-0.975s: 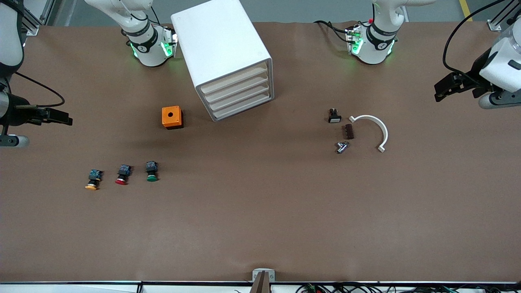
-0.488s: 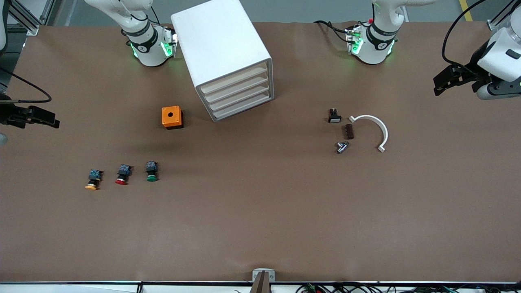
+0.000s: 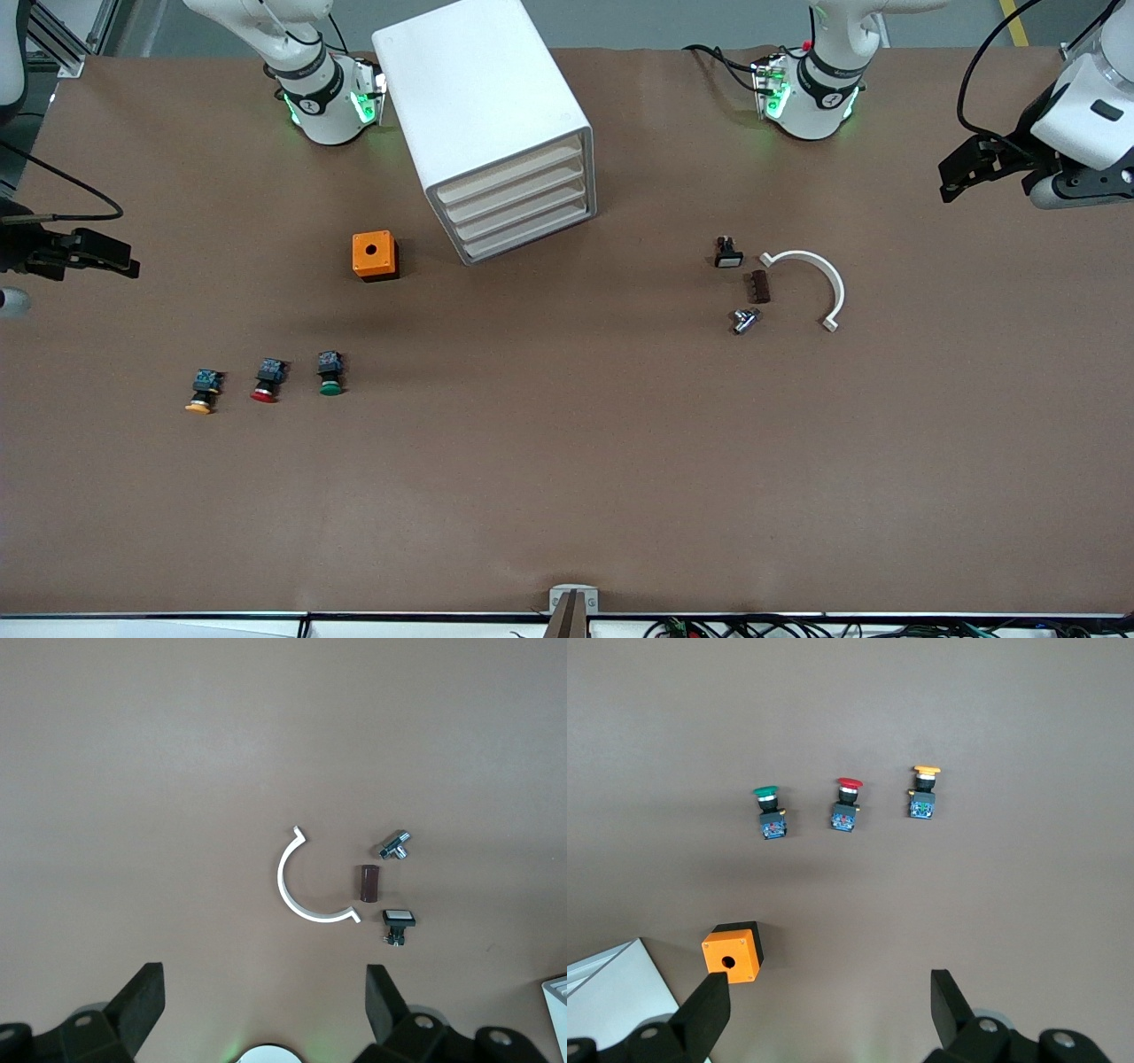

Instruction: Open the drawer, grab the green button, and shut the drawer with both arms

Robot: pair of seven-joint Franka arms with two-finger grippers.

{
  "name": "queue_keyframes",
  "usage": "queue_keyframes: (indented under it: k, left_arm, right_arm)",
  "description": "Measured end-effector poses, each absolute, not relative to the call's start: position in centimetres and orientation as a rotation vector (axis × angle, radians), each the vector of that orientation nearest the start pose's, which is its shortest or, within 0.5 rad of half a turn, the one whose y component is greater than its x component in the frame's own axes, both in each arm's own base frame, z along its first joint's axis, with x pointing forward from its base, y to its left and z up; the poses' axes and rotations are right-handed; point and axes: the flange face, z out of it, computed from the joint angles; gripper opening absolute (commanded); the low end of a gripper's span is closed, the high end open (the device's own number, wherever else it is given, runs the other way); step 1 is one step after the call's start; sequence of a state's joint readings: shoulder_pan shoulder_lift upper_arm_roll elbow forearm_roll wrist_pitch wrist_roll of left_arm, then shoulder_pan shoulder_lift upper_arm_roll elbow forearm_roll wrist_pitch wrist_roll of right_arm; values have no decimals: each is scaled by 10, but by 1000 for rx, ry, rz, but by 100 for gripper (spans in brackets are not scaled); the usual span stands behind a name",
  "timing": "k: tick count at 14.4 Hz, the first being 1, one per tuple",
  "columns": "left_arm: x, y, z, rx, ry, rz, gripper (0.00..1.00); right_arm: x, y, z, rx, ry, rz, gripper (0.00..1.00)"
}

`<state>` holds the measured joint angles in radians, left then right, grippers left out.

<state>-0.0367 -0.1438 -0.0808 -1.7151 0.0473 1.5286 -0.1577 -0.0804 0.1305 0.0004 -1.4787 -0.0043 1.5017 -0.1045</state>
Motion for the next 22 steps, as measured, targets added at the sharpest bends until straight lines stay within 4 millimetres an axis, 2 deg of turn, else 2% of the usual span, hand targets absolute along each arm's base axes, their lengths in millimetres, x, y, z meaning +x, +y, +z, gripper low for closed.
queue_keyframes:
  k: [10,17,22]
  left_arm:
    - [489,-57,626,-3078,-62,-12,100]
    - [494,-54,636,-3083,-72,-63,100]
    - [508,-54,638,-3087,-75,-71,100]
  right_arm:
    - [543,-42,645,-3119,-38,81,100]
    - [538,-42,633,-3119,-36,77,100]
    - [523,-40,630,-3122,-38,42,100]
